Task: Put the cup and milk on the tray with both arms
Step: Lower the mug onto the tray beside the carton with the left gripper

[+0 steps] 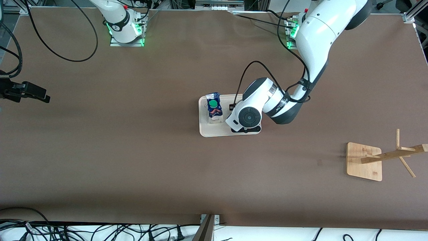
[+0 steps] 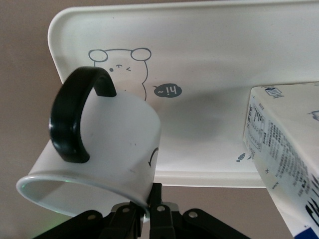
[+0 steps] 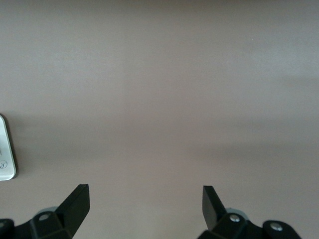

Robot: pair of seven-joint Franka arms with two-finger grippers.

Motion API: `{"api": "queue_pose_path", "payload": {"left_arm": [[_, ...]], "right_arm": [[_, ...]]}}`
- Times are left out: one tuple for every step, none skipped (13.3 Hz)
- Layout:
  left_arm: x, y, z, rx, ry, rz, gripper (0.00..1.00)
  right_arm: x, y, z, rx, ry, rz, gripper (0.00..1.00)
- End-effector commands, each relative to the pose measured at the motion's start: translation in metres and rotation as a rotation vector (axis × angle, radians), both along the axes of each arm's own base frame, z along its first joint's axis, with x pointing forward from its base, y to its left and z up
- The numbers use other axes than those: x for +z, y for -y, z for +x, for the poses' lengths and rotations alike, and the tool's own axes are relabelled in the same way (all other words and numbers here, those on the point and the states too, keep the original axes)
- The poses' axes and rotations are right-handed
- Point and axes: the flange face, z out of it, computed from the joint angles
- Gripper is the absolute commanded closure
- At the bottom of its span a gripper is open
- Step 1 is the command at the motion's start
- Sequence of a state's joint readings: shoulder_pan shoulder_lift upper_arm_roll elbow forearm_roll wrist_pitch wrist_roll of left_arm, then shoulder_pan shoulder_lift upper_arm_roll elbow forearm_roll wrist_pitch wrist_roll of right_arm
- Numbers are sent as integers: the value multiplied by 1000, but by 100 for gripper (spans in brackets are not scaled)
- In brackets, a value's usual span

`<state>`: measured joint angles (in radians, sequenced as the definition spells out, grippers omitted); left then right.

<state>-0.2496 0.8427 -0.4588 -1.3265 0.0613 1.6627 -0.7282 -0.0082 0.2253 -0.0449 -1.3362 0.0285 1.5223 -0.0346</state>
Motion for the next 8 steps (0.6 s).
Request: {"api": "queue_pose_path", "payload": {"left_arm": [[-14,0,0,-6,-19,17,100],[-15,-2,2,-3,-19,16,83],[-11,-4,4,-14,-12,9,1],[-7,-3,5,-36,-7,-2,0],[-4,-4,6,-31,-6,-4,0],[-1,-7,10,-24,-1,-7,0],[12,-14,17,-13,17,-11,0],[25,-25,23,-1,19,-12,0]], "right_arm": [[5,-2,-3,7,7,-7,0],[4,-2,-3,7,5,-8,0],[4,-2,-3,6,7,-10,0],[5,-2,-3,6,8,-10,0],[4,-2,-3,7,7,-10,0],[5,-7,-3,15,8,-13,0],[3,-9,-2,19,4,-29,0],[2,-11,-2,27,4,-49,0]]}}
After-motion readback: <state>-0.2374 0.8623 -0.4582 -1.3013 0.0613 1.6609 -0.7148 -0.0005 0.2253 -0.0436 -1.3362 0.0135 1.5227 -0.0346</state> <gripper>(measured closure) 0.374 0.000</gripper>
